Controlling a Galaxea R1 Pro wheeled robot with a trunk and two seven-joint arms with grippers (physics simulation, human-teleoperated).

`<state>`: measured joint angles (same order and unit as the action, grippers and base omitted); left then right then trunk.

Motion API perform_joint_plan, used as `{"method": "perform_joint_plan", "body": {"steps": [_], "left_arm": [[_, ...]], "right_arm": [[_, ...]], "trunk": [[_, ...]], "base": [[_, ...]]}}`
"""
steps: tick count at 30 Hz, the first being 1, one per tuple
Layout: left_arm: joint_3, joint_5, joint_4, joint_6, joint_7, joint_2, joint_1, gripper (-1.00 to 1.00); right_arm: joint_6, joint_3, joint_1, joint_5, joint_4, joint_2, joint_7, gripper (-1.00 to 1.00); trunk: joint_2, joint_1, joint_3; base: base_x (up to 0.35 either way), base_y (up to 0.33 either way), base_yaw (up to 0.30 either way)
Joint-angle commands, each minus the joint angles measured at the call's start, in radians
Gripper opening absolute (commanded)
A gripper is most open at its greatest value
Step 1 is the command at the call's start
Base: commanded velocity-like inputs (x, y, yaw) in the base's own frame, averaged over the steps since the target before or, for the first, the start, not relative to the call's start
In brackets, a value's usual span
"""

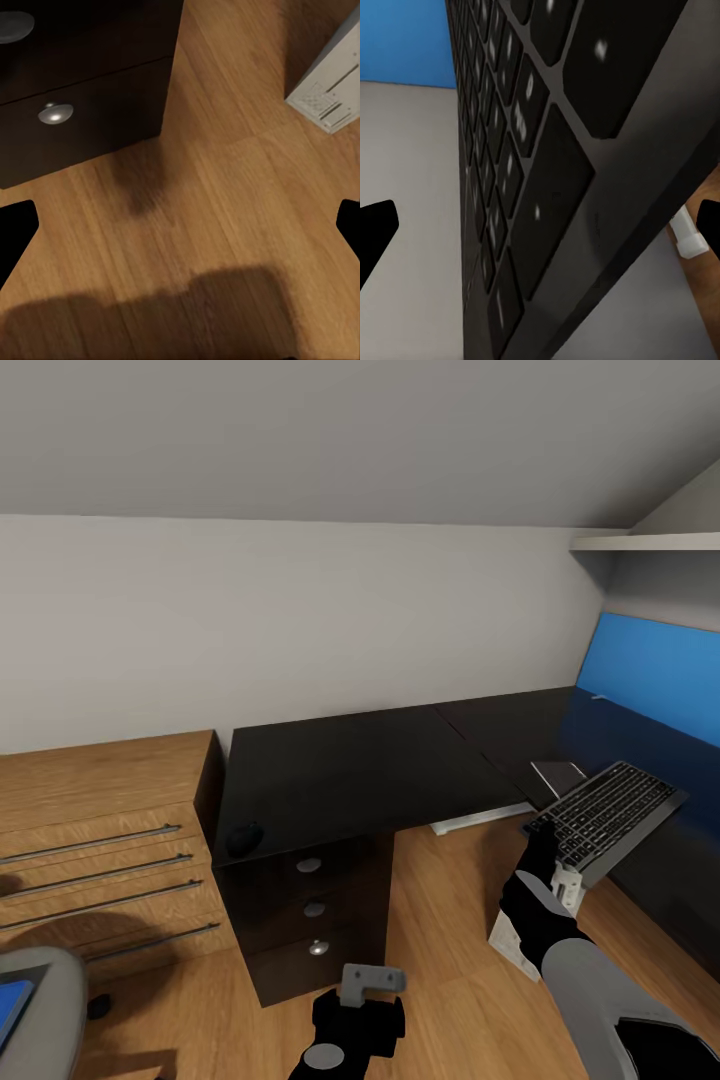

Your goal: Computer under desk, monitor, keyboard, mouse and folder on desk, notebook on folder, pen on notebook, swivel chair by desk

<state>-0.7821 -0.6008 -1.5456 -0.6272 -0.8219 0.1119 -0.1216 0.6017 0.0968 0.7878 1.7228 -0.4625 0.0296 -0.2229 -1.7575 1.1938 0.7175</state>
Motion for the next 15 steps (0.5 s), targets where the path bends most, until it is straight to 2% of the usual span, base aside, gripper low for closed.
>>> {"method": "perform_joint_plan", "body": {"steps": [1, 10, 12, 15], "left_arm": [[-0.001, -0.008, -0.001, -0.002, -0.01, 0.0, -0.001, 1.0], [-0.002, -0.008, 0.001, -0.002, -0.01, 0.0, -0.001, 1.0], [-0.002, -0.007, 0.002, -0.002, -0.01, 0.0, -0.001, 1.0], [-0.002, -0.005, 0.001, -0.002, -0.01, 0.0, -0.001, 1.0]], "right_arm": [[0.001, 0.0, 0.001, 0.011, 0.0, 0.0, -0.007, 1.0], [0.003, 0.001, 0.001, 0.011, -0.001, 0.004, -0.007, 1.0], [0.003, 0.007, 0.001, 0.012, -0.001, 0.017, -0.006, 1.0], [0.002, 0.017, 0.001, 0.012, -0.001, 0.023, -0.006, 1.0]], "trunk": [[0.0, 0.0, 0.001], [0.0, 0.0, 0.001], [0.0, 0.0, 0.001], [0.0, 0.0, 0.001]], "base": [[0.001, 0.0, 0.0], [0.0, 0.0, 0.0], [0.0, 0.0, 0.0], [0.0, 0.0, 0.0]]}}
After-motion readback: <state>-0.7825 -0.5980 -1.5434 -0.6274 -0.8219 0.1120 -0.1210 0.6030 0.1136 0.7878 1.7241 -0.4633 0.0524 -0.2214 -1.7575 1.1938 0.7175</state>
